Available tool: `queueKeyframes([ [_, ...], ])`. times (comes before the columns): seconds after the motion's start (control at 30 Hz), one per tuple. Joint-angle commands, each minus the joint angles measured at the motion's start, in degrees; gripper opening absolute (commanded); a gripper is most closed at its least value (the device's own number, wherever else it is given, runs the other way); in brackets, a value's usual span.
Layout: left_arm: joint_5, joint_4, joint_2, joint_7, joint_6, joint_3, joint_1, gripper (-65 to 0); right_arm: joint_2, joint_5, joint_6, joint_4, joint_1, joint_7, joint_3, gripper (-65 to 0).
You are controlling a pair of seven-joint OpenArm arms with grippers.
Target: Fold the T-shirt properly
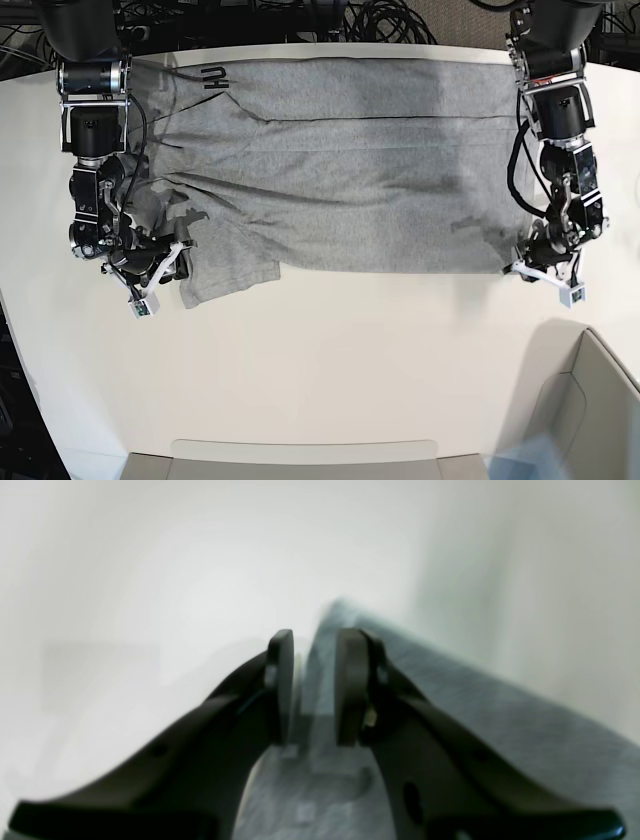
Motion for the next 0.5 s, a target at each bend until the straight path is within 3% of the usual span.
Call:
queueKeyframes([
  [0.0,-0.27,1.07,-0.77,-1.12,-0.11,-0.14,-1.18,-49.0,0.33,-1.44,0.25,-0.45,-0.17,-4.06,-0.23,-45.9],
  [0.47,-0.18,-3.85,-0.69,-1.38,-0.38,-0.05,-0.83,-49.0,0.33,-1.52,0.25,-0.54,-0.17,-4.06,-0.23,-45.9],
])
